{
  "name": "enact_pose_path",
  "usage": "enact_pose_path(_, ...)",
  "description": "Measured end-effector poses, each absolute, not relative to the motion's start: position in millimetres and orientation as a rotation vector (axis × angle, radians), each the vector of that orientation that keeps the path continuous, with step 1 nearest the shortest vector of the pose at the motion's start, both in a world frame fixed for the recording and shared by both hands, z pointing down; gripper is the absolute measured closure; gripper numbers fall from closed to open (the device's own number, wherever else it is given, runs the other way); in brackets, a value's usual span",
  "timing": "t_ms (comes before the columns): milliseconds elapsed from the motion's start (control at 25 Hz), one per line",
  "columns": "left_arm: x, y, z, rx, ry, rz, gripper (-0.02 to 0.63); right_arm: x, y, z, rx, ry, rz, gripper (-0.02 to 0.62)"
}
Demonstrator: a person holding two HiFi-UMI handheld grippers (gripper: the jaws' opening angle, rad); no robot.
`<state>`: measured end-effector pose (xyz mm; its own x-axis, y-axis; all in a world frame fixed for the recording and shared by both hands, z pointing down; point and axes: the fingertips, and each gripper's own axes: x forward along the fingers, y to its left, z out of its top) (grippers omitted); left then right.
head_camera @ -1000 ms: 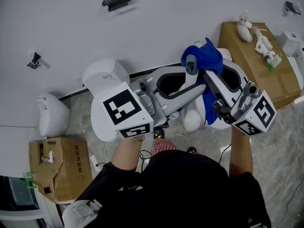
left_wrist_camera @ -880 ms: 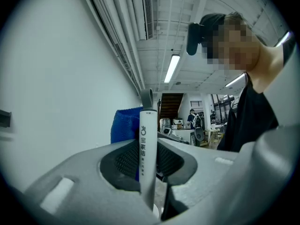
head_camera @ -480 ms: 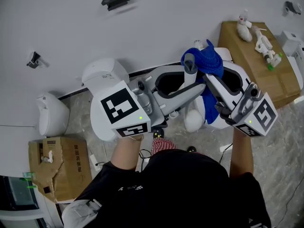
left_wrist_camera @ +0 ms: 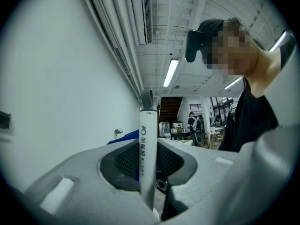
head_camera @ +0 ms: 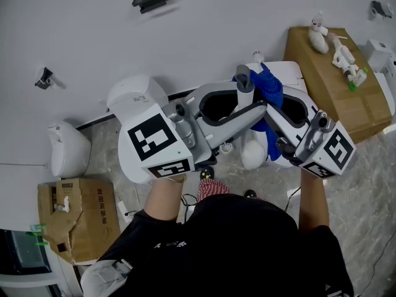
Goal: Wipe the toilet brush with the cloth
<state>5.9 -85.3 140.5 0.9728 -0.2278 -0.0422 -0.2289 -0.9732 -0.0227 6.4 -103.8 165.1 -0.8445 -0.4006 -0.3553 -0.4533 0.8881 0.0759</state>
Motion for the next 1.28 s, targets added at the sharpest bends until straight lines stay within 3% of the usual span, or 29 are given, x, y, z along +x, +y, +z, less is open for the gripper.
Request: enact_pose_path(1280, 5.5, -86.0, 139.9, -3.086, 0.375, 0.081, 0.515, -6.5, -90.7, 185.9, -0.512, 2.747, 0.136, 0.532)
